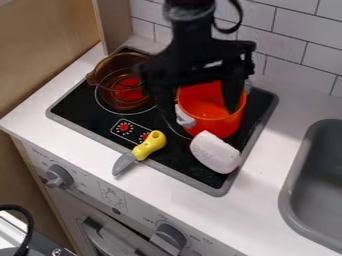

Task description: Moved the white object to the left side of the burner

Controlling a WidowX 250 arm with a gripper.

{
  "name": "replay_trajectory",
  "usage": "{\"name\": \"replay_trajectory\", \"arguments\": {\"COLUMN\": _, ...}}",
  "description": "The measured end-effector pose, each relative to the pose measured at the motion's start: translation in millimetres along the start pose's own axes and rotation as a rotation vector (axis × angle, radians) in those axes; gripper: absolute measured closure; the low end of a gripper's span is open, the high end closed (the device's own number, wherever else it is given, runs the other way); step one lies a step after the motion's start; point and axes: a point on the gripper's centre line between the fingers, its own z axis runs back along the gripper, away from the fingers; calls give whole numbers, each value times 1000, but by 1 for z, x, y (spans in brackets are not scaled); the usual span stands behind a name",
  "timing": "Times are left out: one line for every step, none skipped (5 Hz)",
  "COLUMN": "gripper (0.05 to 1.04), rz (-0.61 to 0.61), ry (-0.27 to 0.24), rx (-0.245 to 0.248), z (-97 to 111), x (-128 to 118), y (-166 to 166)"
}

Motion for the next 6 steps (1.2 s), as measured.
{"name": "replay_trajectory", "arguments": {"gripper": 82, "rz": 113, "ry": -28, "rx": 4, "z": -4, "x": -8, "y": 0}}
{"name": "replay_trajectory", "arguments": {"gripper": 82, "rz": 163, "ry": -64, "rx": -17, "z": -12, "x": -13, "y": 3}}
{"name": "replay_trajectory", "arguments": {"gripper": 82, "rz": 209, "ry": -119, "rx": -36, "z": -21, "x": -13, "y": 0}}
{"name": "replay_trajectory", "arguments": {"gripper": 82, "rz": 234, "ry": -158, "rx": -35, "z": -34, "x": -14, "y": -5}}
{"name": "replay_trajectory", "arguments": {"gripper": 82, "rz": 279, "ry": -186, "rx": -21, "z": -44, "x": -13, "y": -9}}
{"name": "replay_trajectory", "arguments": {"gripper": 82, "rz": 275, "ry": -195, "rx": -37, "z": -46, "x": -11, "y": -12}}
